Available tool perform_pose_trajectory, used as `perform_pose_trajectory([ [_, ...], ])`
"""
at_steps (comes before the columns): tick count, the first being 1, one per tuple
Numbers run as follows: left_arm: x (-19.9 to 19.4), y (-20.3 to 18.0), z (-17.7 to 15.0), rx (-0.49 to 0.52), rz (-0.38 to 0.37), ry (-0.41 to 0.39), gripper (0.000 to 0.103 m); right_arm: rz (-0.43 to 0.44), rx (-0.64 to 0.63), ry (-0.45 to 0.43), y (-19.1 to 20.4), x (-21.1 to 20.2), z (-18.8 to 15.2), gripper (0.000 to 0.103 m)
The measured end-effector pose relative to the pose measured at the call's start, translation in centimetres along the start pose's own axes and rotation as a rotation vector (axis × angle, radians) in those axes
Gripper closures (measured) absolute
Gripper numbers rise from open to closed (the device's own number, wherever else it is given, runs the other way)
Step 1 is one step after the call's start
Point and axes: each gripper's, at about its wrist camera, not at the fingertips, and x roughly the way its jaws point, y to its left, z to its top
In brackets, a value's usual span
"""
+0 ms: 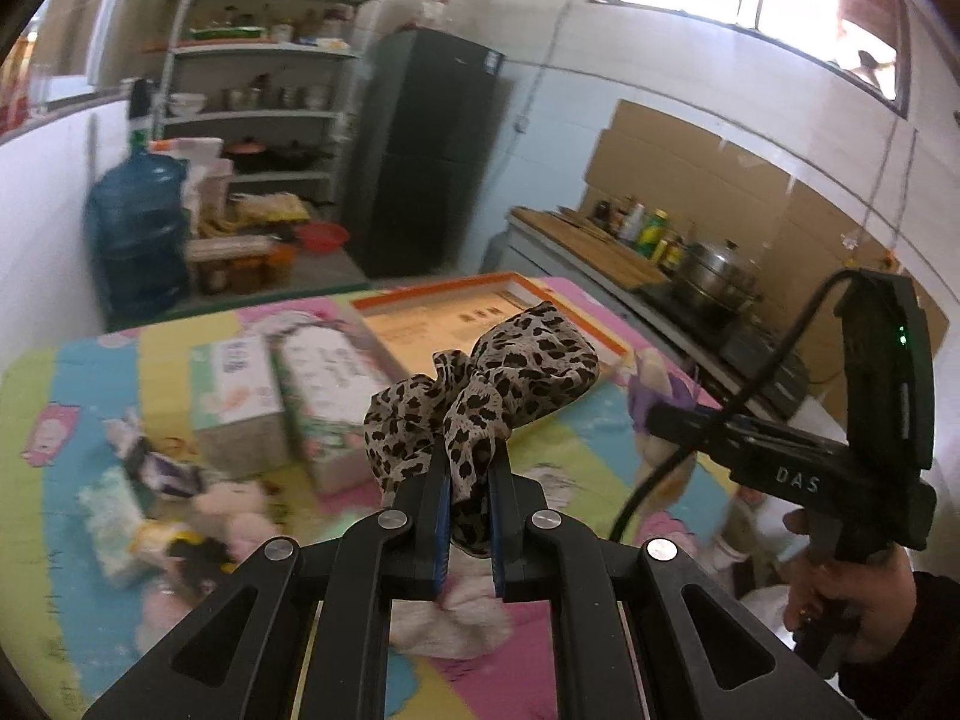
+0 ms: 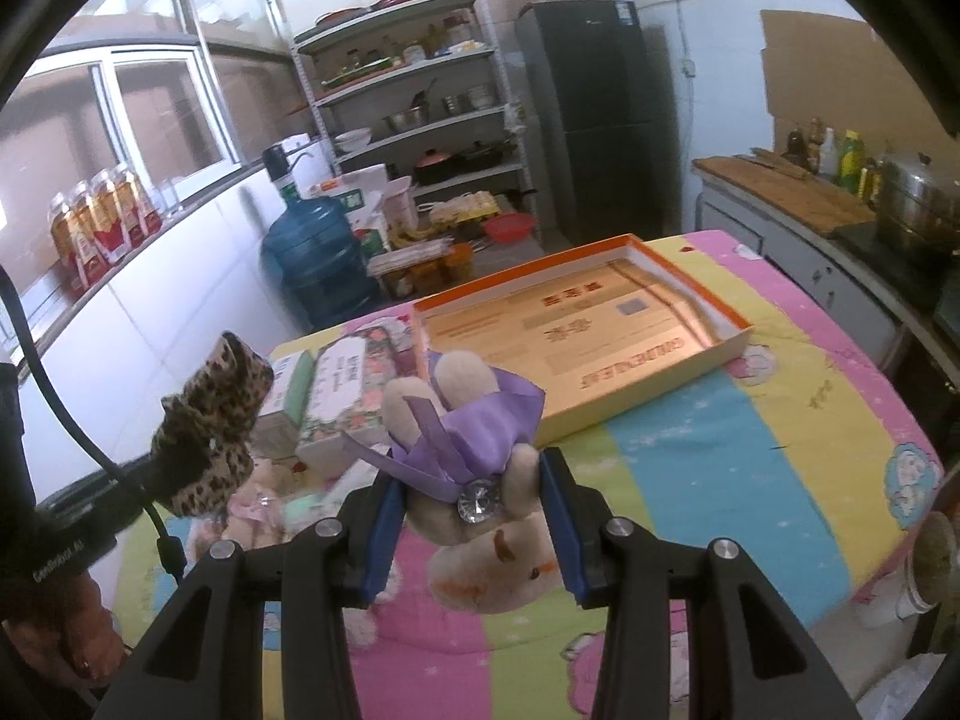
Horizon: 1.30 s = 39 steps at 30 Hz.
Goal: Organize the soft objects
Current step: 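Carry the scrunchie with the left tool while the right tool carries the bunny over the orange box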
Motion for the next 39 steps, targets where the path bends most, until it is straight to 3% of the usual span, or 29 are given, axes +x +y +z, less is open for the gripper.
perform_pose_trajectory([
  [9,3.8,-4.5,1.1,0.015,-0.055,0.021,0.094,-0.028,0.026,-0.010,-4.1,-0.5,1.7,0.059],
  [17,8.1,-6.7,3.3,-0.007,-0.034,0.021,0.094,-0.001,0.010,-0.001,-7.6,1.6,4.7,0.059],
  [39,23.6,-7.2,7.8,-0.073,0.244,0.058,0.094,0.114,-0.116,0.098,-14.4,15.4,12.2,0.058],
])
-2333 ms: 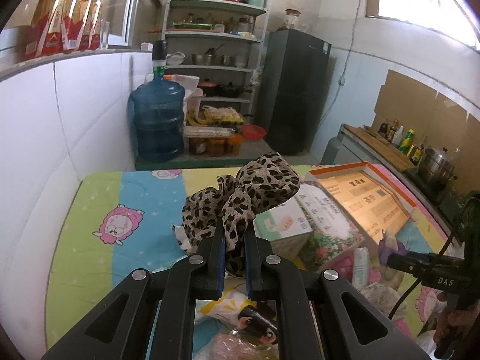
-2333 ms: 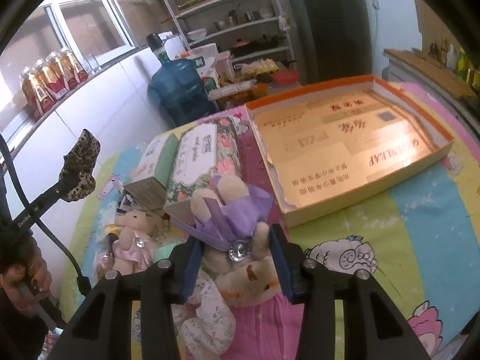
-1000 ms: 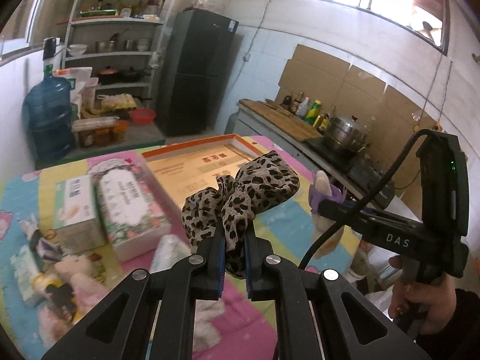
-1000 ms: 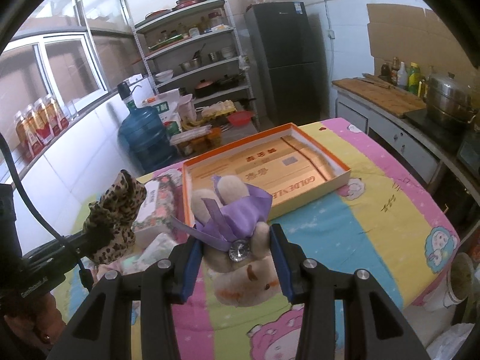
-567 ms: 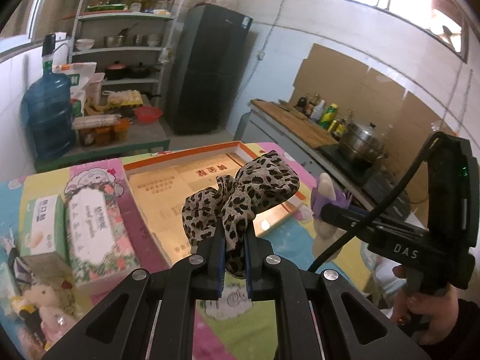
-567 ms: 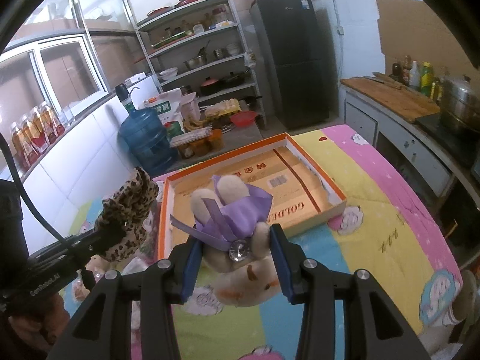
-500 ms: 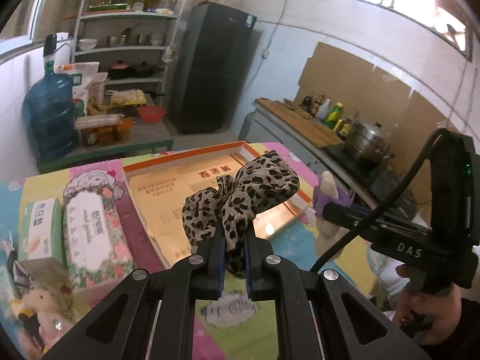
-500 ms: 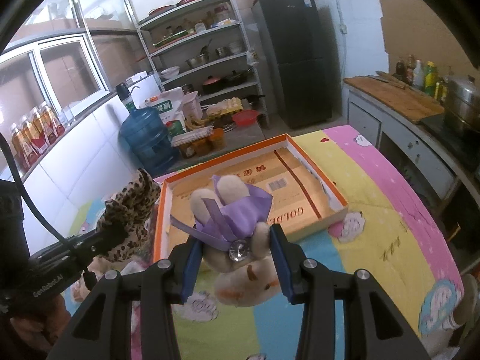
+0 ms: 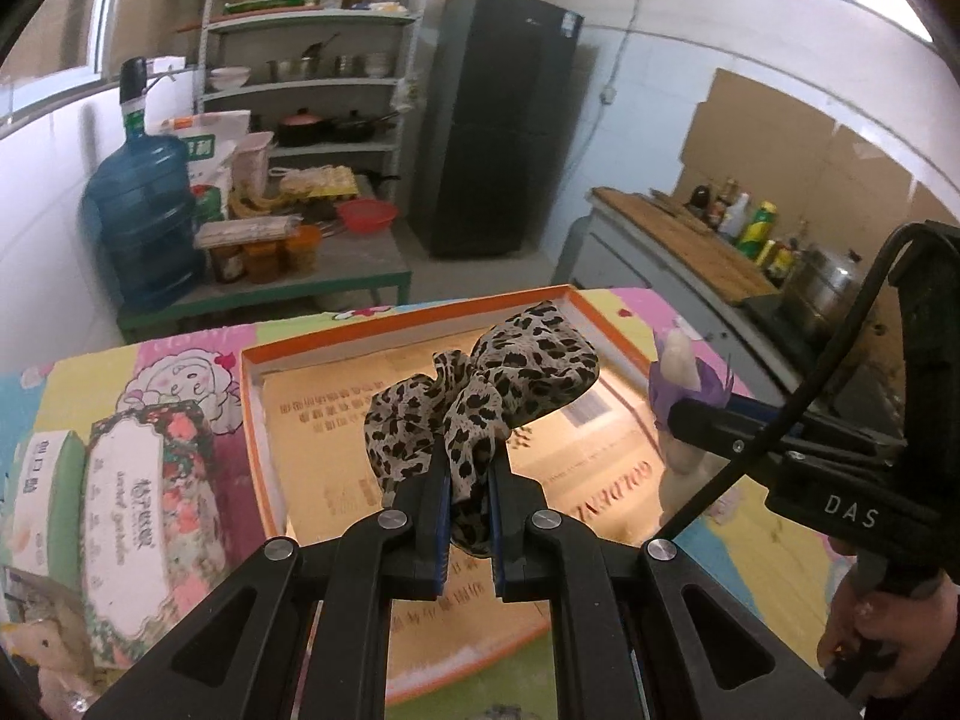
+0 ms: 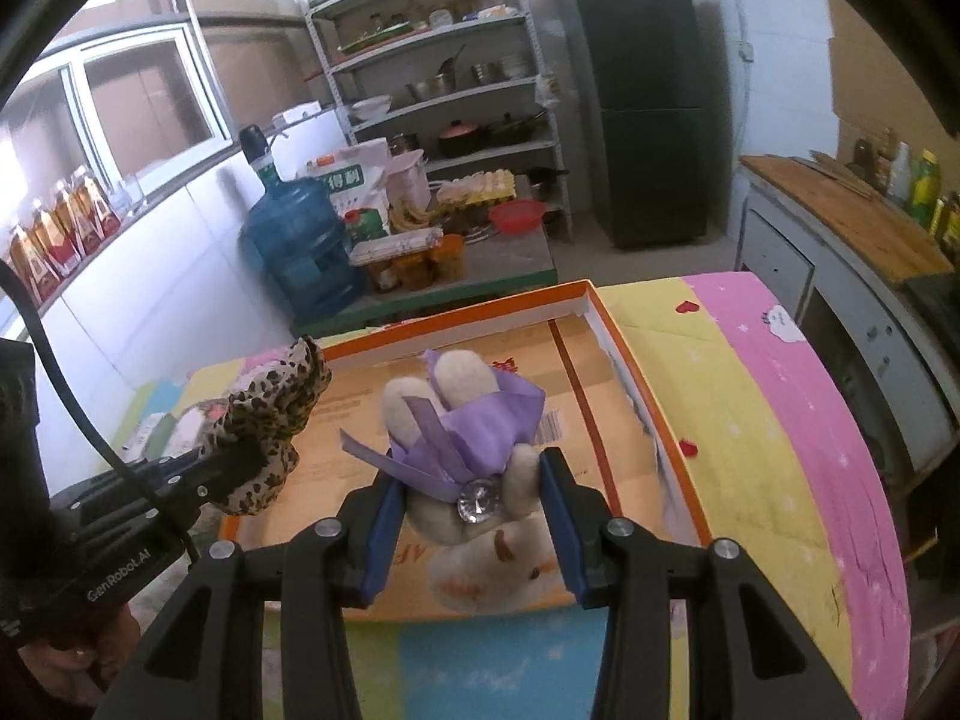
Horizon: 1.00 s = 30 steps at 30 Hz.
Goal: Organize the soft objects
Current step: 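Carry the scrunchie with the left tool while the right tool carries the bunny over the orange box, then open the left tool to drop the scrunchie in the box while the right tool releases the bunny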
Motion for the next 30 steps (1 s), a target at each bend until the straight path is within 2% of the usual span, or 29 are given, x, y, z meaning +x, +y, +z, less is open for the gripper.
perform_pose_trajectory([
  [8,3.6,0.2,0.0,-0.038,0.080,0.036,0.094,0.012,-0.030,0.065,-1.7,5.4,0.0,0.058],
  [15,5.3,0.1,-1.0,-0.035,0.124,0.061,0.093,0.006,-0.040,0.094,-1.8,6.5,-0.6,0.057],
  [19,6.0,0.0,-1.4,-0.031,0.125,0.073,0.091,0.007,-0.037,0.092,-1.8,6.6,-0.7,0.055],
  [25,6.5,0.7,-1.8,-0.058,0.076,0.086,0.076,0.012,-0.013,0.087,-1.9,6.6,-0.9,0.052],
  [27,6.3,0.9,-1.8,-0.058,0.060,0.081,0.065,0.009,-0.006,0.087,-2.1,6.5,-1.1,0.051],
  [28,6.3,1.0,-1.7,-0.060,0.051,0.079,0.056,0.007,-0.004,0.087,-2.1,6.4,-1.1,0.050],
  [30,6.1,1.2,-1.6,-0.062,0.038,0.075,0.049,-0.006,-0.001,0.085,-2.1,6.3,-1.2,0.048],
])
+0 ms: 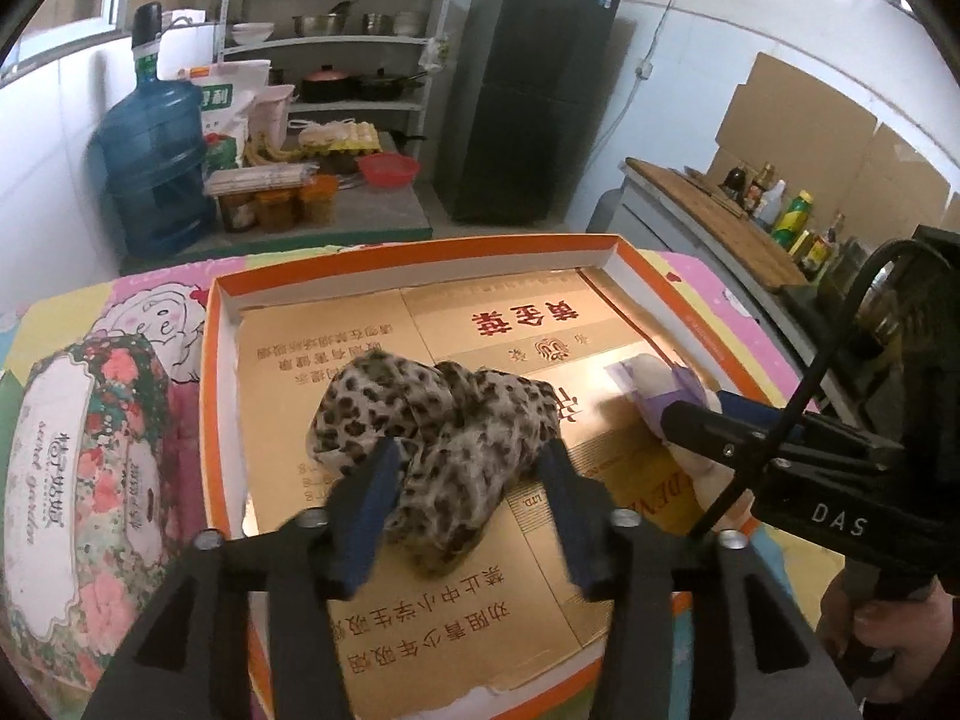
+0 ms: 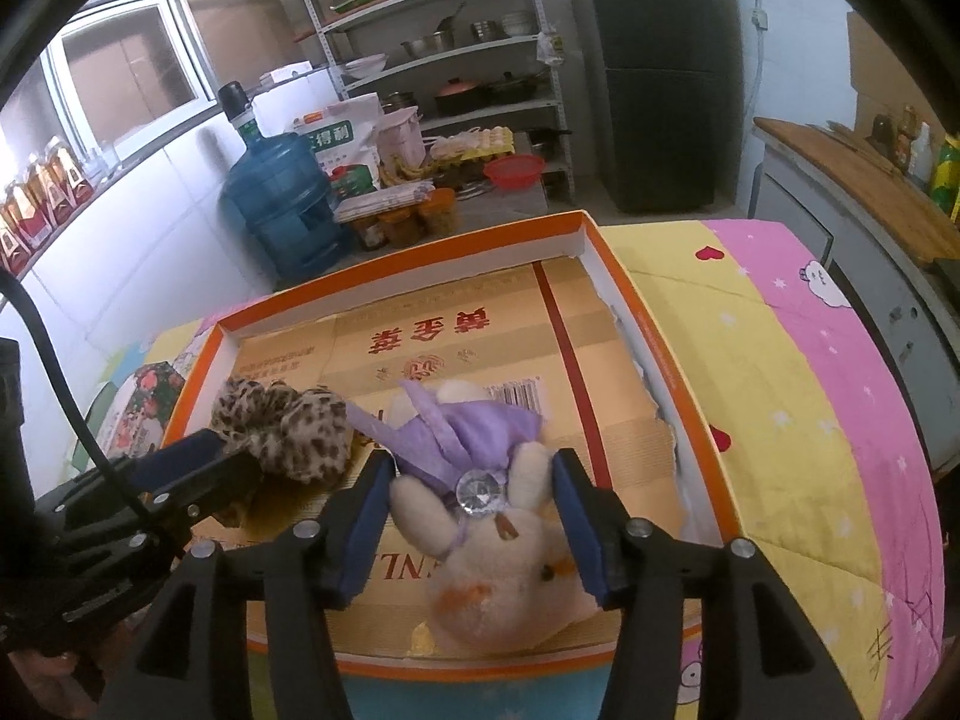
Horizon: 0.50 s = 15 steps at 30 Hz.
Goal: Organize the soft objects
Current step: 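Open the left tool to drop the scrunchie in the box while the right tool releases the bunny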
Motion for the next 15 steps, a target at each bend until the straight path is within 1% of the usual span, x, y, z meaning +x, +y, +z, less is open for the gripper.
perform_pose_trajectory([
  [3,-0.7,-0.3,-0.1,0.037,0.015,-0.027,0.037,-0.016,0.004,-0.011,0.0,-0.6,-0.1,0.045],
  [4,-1.0,-0.5,-0.1,0.046,0.017,-0.037,0.031,-0.019,0.006,-0.017,0.0,-0.8,-0.2,0.043],
  [5,-1.3,-0.6,-0.1,0.052,0.015,-0.047,0.029,-0.021,0.008,-0.025,0.0,-1.0,-0.2,0.041],
  [8,-2.3,-0.8,0.0,0.055,-0.008,-0.071,0.028,-0.023,0.012,-0.040,0.0,-1.8,-0.2,0.037],
  [15,-4.0,-0.9,0.1,0.058,-0.035,-0.083,0.027,-0.036,0.039,-0.053,0.0,-3.4,-0.3,0.036],
])
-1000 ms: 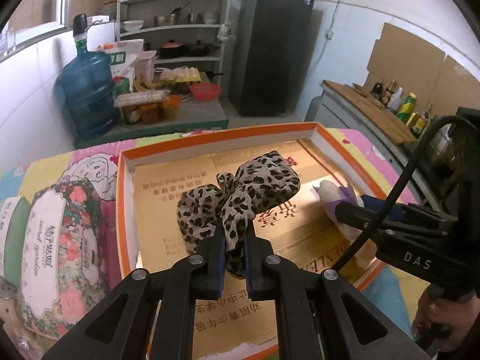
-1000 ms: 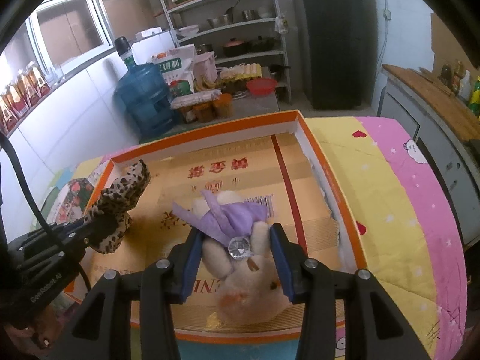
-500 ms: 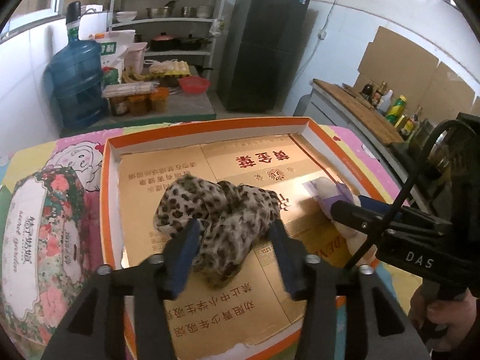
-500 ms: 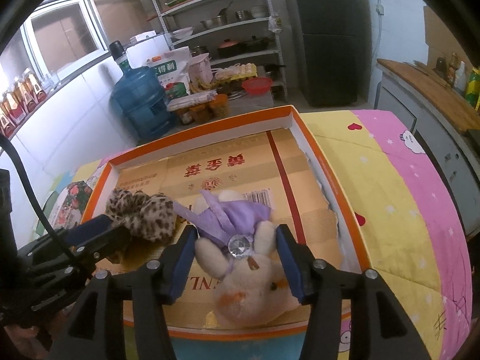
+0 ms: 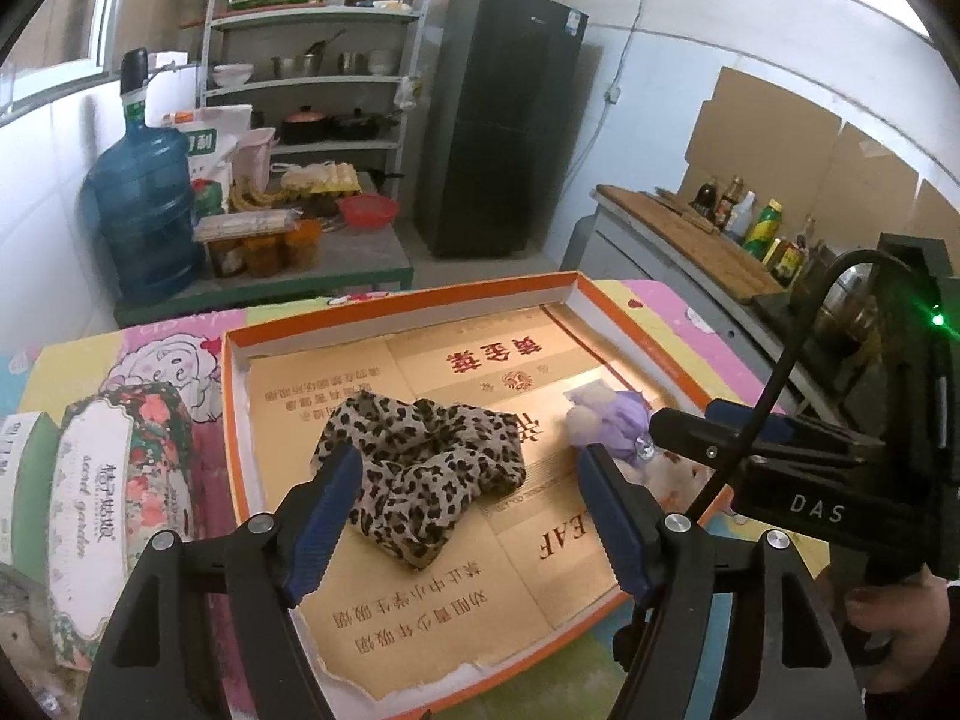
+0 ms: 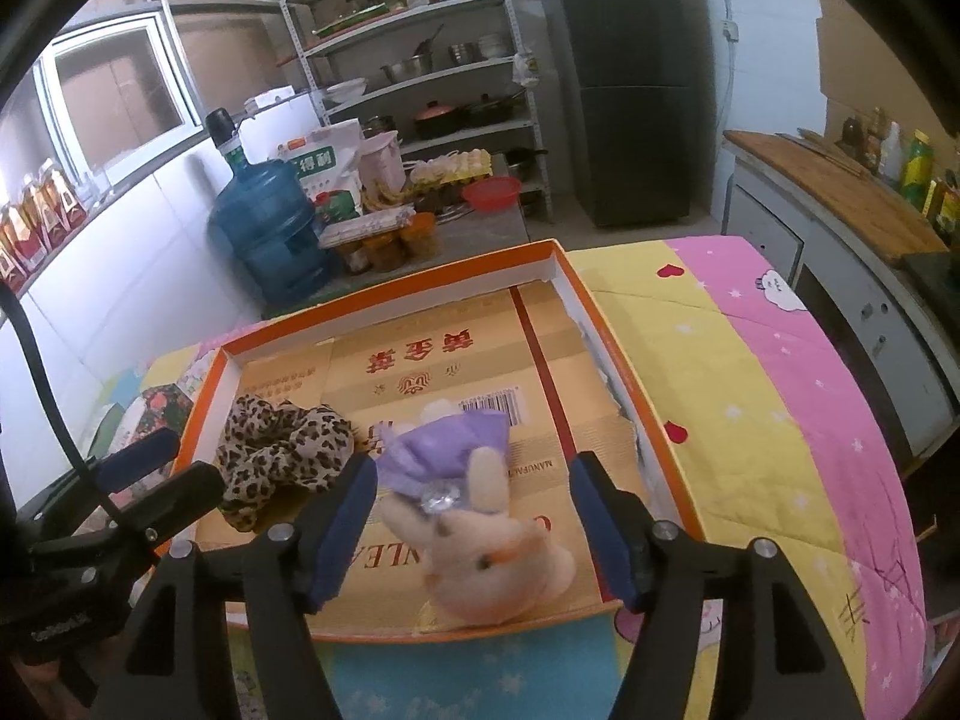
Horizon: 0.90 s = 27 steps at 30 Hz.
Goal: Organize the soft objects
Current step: 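Open the left tool to drop the scrunchie in the box while the right tool releases the bunny, then move the left tool to the tissue pack while the right tool reaches the white snack bag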
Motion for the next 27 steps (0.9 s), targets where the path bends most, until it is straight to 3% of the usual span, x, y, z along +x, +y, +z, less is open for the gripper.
perform_pose_trajectory([
  [13,-4.4,-0.5,0.7,0.029,-0.004,-0.049,0.028,-0.009,0.003,-0.050,1.8,-3.9,-0.3,0.036],
  [27,-10.3,2.2,0.4,0.042,-0.029,-0.112,0.027,-0.012,-0.015,-0.088,6.7,-7.5,-1.3,0.036],
])
